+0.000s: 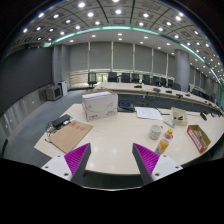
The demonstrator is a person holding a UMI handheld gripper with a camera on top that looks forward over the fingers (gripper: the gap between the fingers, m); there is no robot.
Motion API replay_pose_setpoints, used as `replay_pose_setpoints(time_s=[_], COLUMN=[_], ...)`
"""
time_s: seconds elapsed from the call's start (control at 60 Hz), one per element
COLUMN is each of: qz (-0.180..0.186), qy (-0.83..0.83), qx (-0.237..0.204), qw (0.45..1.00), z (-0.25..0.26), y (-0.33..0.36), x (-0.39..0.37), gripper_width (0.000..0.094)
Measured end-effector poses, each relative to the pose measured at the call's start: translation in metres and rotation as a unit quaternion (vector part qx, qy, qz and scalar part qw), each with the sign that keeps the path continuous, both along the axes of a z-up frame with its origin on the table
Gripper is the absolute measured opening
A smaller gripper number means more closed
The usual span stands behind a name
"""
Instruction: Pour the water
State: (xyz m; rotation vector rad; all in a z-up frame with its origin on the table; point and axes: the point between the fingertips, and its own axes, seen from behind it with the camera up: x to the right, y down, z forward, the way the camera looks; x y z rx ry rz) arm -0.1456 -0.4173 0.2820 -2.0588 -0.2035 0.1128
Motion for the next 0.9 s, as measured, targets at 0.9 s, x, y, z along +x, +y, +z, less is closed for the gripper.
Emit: replay_pose_setpoints(time_s=[0.9], qz=[-0.128], qy=[-0.022], qx=[0.023], qw=[0.991], z=[-0.183], y=[0.154], x=[0.258], gripper_width=[0.0857])
